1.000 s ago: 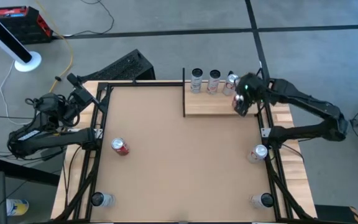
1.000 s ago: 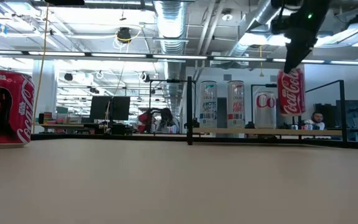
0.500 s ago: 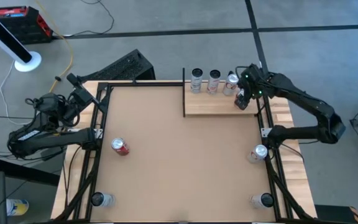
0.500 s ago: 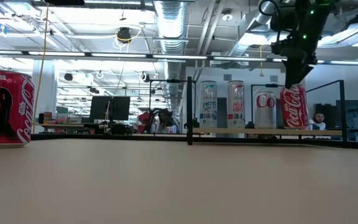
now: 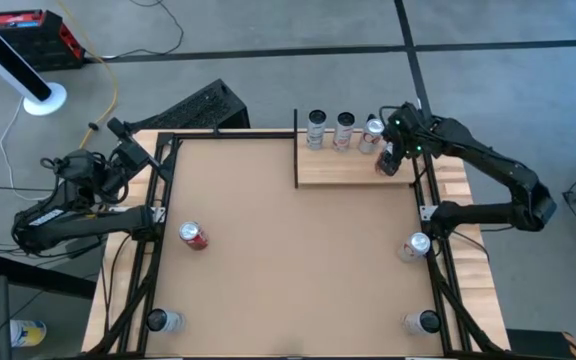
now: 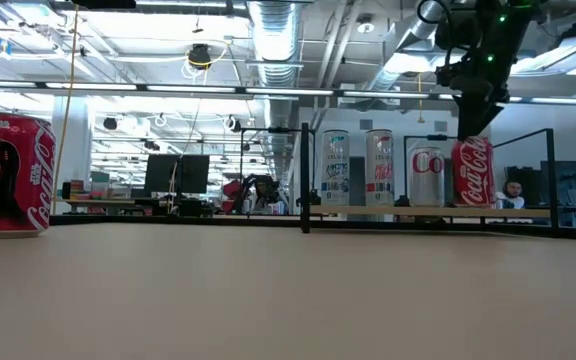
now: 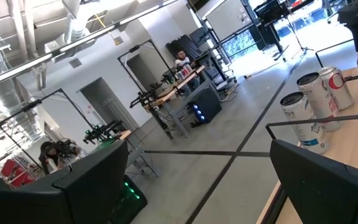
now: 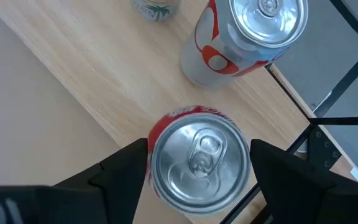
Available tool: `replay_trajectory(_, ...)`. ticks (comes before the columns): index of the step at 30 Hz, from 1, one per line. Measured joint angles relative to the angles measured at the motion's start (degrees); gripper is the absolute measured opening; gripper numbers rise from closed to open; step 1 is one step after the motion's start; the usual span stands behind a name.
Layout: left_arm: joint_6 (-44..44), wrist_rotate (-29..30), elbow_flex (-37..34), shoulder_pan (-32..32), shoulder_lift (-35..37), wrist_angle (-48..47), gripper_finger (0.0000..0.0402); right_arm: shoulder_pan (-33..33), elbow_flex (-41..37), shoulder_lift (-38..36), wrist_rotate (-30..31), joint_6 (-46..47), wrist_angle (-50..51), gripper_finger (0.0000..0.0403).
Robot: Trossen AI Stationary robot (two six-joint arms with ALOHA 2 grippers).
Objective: Place canned beverage on shelf
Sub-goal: Put the bottom red-white soda can on the shelf
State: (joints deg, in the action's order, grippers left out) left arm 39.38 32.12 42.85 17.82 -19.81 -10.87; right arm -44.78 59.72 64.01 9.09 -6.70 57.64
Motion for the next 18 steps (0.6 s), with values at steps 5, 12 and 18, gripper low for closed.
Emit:
replay_trajectory(5,0.0,0.0,0.0,0.0,0.0,0.0,0.0379,0.0,0.0,0.0,3.1,0.0,0.0,0.0308)
replay_trajectory(12,-0.1,0.0,0.0,0.0,0.0,0.0,0.0379,0.4,0.1,-0.5,6.7,0.2,-2.0,0.0307)
replay_trajectory(18,-0.1,0.0,0.0,0.0,0.0,0.0,0.0379,3.0,4.5,-0.7,6.6,2.0,-2.6,0.0297)
